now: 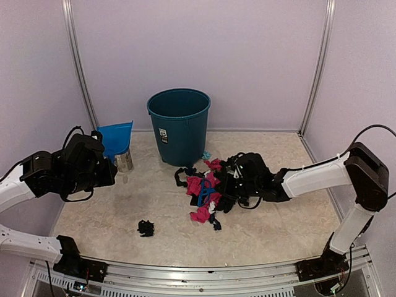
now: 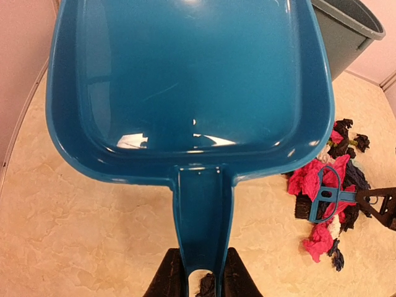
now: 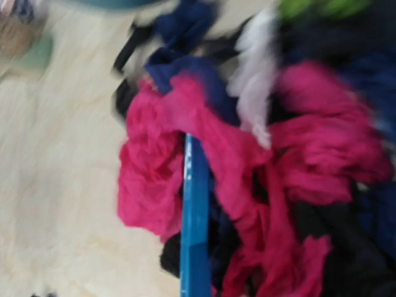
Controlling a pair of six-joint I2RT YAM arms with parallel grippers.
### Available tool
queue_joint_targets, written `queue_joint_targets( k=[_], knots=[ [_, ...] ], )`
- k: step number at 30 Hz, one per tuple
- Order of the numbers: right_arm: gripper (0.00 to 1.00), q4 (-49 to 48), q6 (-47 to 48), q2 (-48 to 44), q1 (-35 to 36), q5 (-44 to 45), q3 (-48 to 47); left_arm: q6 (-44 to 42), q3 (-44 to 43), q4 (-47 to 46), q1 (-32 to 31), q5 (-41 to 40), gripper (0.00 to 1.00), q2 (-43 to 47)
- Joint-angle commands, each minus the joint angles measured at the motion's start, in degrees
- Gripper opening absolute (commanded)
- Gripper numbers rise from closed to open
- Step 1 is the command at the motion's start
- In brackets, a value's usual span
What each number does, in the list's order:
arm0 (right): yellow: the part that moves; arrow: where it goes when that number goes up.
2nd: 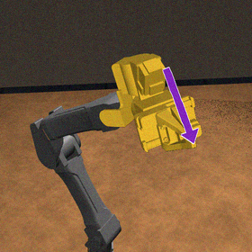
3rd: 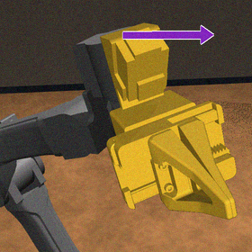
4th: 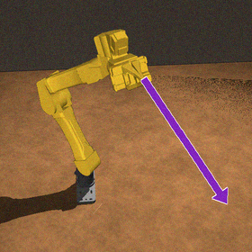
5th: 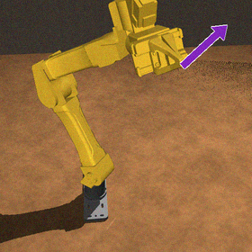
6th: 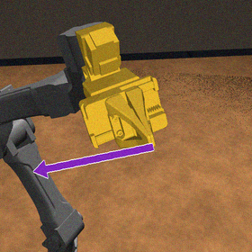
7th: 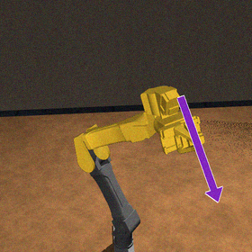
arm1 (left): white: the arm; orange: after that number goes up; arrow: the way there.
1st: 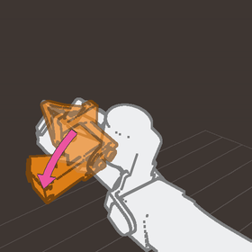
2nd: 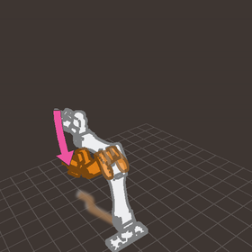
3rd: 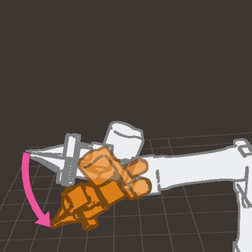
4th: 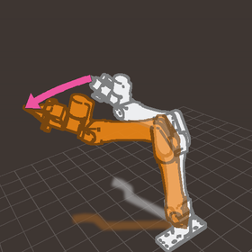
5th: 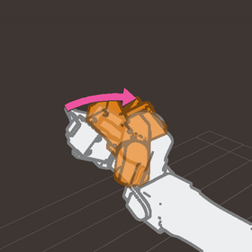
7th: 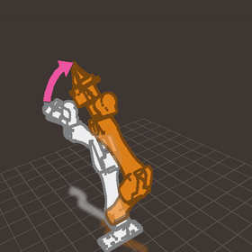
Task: Sweep away the paper scraps from the table
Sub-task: Sweep the paper scraps at the center of the board.
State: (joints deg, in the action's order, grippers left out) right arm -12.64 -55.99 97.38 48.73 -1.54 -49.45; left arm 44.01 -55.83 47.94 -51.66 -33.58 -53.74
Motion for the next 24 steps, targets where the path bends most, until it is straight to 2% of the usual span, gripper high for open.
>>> queue_joint_targets(
  k=[1,6,10,17,24],
  knots=[
    [0.0,8.92,3.45,-7.11,-1.68,8.31,3.91,-1.46,0.38,-2.94,0.51,0.19,0.13,-1.21],
    [0.0,14.91,4.82,-14.96,-1.97,11.42,4.81,-2.05,0.14,-4.28,0.54,0.66,0.13,-2.77],
    [0.0,17.65,5.19,-21.74,-1.97,10.69,4.97,-2.58,-0.31,-5.15,0.59,0.71,0.13,-3.76],
    [0.0,21.05,5.44,-31.02,-1.97,7.08,4.82,-3.39,-0.77,-7.01,0.68,1.31,0.12,-5.09],
    [0.0,18.73,8.26,-34.95,-0.74,-0.32,4.18,-3.66,-0.85,-7.58,0.68,1.68,0.11,-5.85]
  ],
)
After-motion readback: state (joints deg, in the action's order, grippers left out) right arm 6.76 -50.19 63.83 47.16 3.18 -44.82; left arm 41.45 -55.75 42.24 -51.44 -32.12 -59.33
